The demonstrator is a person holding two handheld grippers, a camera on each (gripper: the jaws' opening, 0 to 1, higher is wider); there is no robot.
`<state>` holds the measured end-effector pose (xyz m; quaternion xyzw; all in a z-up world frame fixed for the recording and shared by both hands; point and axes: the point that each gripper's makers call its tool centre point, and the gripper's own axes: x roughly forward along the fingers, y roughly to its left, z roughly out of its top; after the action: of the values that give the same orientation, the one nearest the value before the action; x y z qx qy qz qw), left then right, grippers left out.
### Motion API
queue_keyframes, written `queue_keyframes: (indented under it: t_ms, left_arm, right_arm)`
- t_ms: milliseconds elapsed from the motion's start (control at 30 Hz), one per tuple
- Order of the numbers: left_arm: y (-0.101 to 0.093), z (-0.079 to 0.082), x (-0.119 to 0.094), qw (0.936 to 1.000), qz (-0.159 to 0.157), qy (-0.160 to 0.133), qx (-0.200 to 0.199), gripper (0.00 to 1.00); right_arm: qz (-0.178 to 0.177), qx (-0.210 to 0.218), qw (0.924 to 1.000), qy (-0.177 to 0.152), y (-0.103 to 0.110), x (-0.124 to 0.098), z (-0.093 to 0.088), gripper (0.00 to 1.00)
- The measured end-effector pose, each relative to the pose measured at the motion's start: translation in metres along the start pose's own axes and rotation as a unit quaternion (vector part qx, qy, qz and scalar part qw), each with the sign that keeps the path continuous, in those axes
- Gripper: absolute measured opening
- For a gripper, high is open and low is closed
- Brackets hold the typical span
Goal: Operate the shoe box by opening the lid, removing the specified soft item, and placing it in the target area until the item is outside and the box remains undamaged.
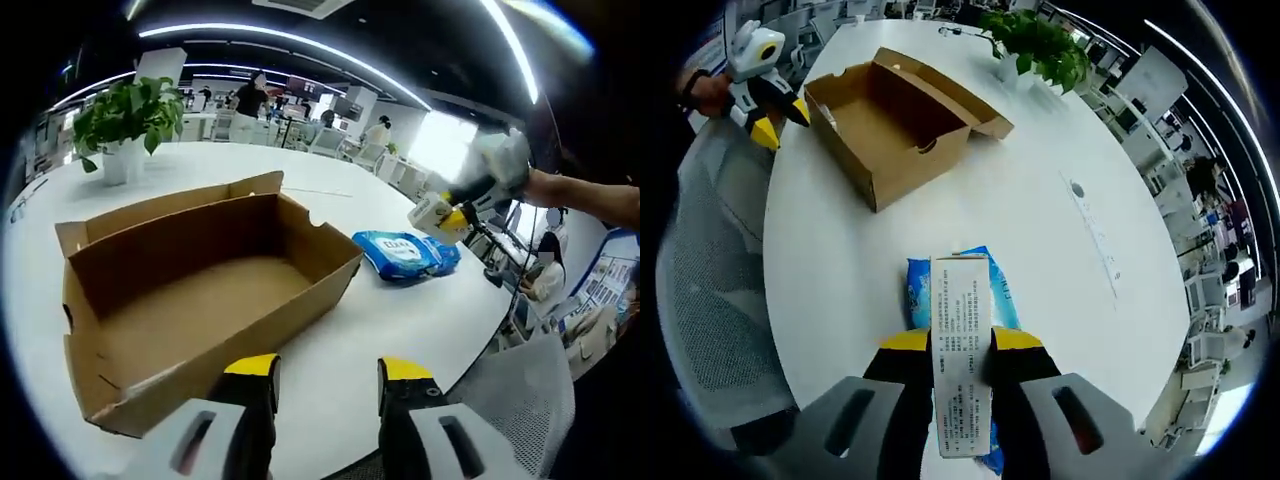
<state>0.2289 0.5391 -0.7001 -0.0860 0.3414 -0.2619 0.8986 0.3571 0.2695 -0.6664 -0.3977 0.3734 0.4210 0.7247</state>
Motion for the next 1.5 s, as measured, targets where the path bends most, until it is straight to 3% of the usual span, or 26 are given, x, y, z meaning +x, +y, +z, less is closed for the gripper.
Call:
queue_keyframes:
  t_ms: [400,867,1500]
  left_arm:
    - [0.003,-0.001,0.001,0.9999,0.006,0.003,-0.012,0.4]
    - [0.009,0.002,0.0,0.9995,0.021,-0.001,-0.022,0.4]
    - [0.012,0.004,-0.002,0.9992,0.037,-0.005,-0.016,0.4]
  right_arm:
    - [-0.019,0.047,0.9986,0.016,-0.02,-0.011,-0.055,0.19]
    - [-0.044,0.056,0.9972,0.022,-0.054,-0.024,-0.082,0.19]
    - [-0.047,0.038,0.9971,0.047,-0.104,-0.006,-0.103,0.19]
